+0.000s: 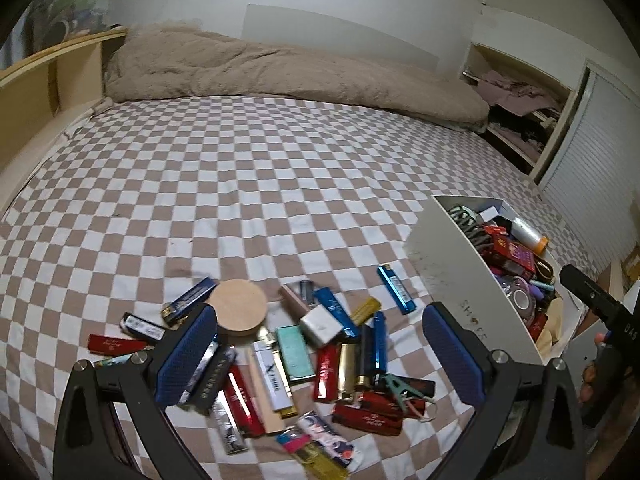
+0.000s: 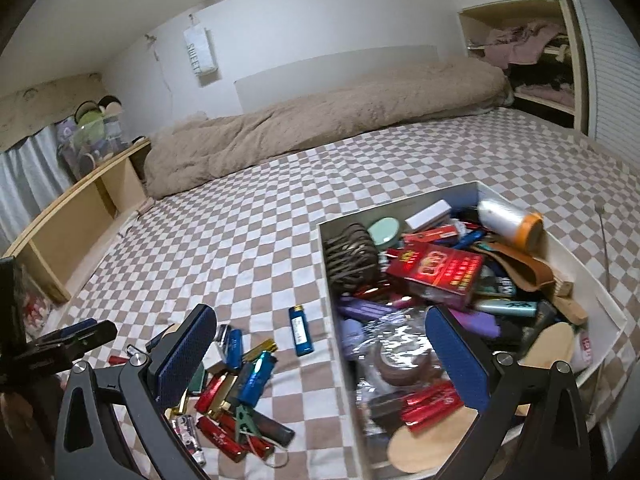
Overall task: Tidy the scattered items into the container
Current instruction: 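Lower both tools over the lighter pile toward the loose lighters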
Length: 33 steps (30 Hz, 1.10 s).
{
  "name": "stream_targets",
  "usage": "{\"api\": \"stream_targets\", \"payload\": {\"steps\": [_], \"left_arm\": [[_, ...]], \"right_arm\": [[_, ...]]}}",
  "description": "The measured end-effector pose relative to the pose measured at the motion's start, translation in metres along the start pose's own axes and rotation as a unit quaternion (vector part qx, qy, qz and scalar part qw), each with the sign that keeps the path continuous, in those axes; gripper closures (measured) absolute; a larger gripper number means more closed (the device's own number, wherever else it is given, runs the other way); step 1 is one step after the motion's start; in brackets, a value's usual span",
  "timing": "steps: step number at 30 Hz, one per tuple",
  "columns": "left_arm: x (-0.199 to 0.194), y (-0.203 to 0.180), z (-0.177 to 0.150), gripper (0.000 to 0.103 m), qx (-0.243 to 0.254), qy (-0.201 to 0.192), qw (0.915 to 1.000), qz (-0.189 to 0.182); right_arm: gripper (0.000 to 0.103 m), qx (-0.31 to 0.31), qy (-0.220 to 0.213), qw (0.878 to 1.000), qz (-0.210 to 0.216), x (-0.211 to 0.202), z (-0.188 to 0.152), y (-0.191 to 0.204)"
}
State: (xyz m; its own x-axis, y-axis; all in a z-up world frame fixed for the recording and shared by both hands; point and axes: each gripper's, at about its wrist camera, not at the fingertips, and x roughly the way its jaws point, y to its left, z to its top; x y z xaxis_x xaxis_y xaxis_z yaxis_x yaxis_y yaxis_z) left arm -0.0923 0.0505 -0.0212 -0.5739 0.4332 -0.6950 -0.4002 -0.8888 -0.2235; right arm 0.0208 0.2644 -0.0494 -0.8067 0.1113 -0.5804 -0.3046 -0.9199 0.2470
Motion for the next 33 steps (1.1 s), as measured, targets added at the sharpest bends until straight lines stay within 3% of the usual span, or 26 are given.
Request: {"api": "stream_targets", "payload": {"steps": [8, 15, 22, 33], "left_arm": [[-0.003, 0.034, -0.007, 0.000, -0.028, -0.001, 0.9996, 0.008], [-0.005, 0.057, -0.011, 0.000, -0.035, -0.003, 0.9990, 0.027], [-0.005, 0.074, -0.015, 0.000, -0.045, -0.005, 0.9985, 0.032], [-0.012, 0.078, -0.028, 0.000, -0.006, -0.042, 0.9966, 0.070]], "right_arm": [[0.000, -0.026, 0.009, 1.000, 0.009, 0.011, -0.002, 0.032], [0.000, -0.029, 0.031, 0.998, 0.046, 0.023, -0.008, 0.054], [0.000, -0.036, 0.044, 0.997, 0.046, 0.032, -0.014, 0.067], [0.000, -0.051, 0.057, 0.995, 0.057, 0.039, -0.030, 0.078]]}}
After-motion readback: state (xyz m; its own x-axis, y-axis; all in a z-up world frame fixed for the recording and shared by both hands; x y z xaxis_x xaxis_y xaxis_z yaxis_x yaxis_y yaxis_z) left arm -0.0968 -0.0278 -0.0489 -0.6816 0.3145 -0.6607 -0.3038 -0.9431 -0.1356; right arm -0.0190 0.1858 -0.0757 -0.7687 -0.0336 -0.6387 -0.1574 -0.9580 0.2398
